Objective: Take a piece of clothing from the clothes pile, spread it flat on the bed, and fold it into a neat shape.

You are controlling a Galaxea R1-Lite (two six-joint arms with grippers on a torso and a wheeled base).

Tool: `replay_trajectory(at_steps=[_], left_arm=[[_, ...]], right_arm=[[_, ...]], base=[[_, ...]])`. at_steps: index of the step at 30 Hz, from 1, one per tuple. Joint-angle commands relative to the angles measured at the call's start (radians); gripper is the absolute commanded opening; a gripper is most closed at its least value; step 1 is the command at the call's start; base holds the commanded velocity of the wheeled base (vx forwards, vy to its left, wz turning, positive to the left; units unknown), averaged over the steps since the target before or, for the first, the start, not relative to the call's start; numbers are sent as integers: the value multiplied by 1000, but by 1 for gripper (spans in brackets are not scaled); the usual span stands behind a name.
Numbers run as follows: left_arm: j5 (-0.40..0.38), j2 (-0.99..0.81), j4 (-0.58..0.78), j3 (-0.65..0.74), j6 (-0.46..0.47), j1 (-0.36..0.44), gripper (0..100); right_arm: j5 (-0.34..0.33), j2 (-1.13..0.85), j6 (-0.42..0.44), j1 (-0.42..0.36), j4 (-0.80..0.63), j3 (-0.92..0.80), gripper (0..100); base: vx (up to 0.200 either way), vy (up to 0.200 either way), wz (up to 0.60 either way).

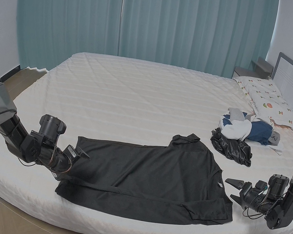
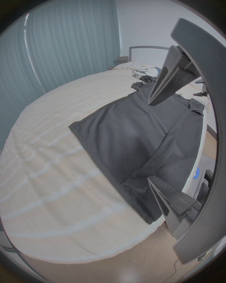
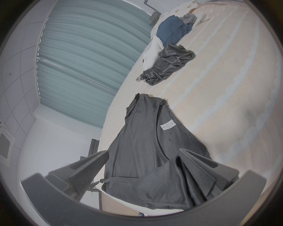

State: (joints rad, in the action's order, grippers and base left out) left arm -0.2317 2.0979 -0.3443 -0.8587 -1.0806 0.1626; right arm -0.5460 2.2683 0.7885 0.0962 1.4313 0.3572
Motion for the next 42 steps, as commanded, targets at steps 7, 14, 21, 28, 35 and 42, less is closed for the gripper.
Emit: replay_trajectory(at_steps=[7, 14, 21, 28, 35, 42], left_arm=[[31, -10, 8, 23, -10, 143, 100], [54, 7, 7, 33, -4, 190, 100], [106, 28, 8, 26, 5, 239, 100], [175, 53, 13, 23, 59, 256, 100], [233, 93, 10, 7, 100, 261, 100], [284, 131, 5, -33, 117, 233, 100]], right_arm=[[9, 7, -5, -7, 1, -3, 100], [11, 19, -11, -9, 1, -1, 100], [12, 23, -12, -7, 1, 0, 100], [12, 25, -12, -7, 21, -4, 100], [12, 25, -12, -7, 21, -4, 100], [12, 25, -12, -7, 21, -3, 100]], base=[[0, 0, 0], [0, 0, 0], [0, 0, 0], [0, 0, 0], [0, 0, 0], [0, 0, 0]])
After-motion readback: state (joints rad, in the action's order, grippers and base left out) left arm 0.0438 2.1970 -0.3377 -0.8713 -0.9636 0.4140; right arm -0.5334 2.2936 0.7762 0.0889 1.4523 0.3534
